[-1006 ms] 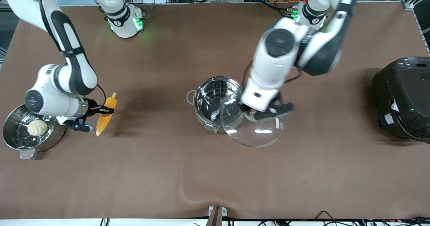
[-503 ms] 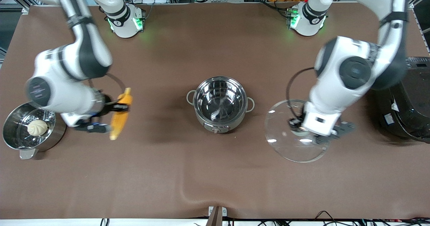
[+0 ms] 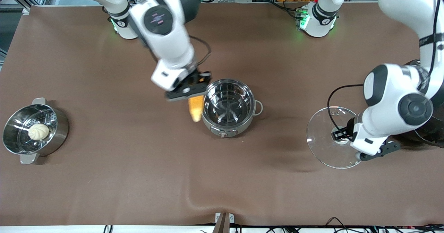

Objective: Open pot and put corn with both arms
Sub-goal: 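Lower the corn into the pot with the right gripper, then release the corn and withdraw the right gripper while the left gripper sets the lid down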

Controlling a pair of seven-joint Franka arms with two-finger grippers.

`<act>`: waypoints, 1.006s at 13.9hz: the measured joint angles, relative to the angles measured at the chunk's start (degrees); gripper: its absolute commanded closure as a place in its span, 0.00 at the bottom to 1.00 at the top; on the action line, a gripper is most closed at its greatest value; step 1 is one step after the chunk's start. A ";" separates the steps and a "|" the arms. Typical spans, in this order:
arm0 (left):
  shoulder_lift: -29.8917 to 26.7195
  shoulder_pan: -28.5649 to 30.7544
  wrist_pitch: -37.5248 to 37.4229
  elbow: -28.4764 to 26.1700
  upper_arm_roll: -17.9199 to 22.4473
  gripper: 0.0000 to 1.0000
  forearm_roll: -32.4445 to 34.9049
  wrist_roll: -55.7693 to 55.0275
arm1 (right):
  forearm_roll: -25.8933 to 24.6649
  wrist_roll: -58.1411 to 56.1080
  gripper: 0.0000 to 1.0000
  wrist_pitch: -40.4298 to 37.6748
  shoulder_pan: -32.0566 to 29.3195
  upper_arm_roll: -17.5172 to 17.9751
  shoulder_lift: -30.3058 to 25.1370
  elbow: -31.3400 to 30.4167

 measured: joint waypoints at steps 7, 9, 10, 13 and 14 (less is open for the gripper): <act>9.20 1.70 8.29 -0.05 -0.17 1.00 0.00 1.25 | -2.68 12.63 0.83 9.13 6.97 -0.23 10.75 0.17; 10.11 1.70 8.87 -0.03 -0.36 1.00 0.00 1.25 | -3.09 13.75 0.75 10.27 7.14 -0.51 13.08 0.39; 10.31 1.70 8.97 -0.03 -0.38 1.00 0.00 1.25 | -3.19 13.79 0.68 10.30 7.14 -0.63 13.90 0.53; 10.52 1.69 9.95 -0.02 -0.45 1.00 0.00 1.25 | -4.33 13.84 0.27 10.30 7.13 -0.87 14.75 0.79; 10.68 1.68 10.18 -0.04 -0.47 1.00 0.00 1.25 | -4.54 13.86 0.21 10.28 7.11 -1.06 14.75 0.96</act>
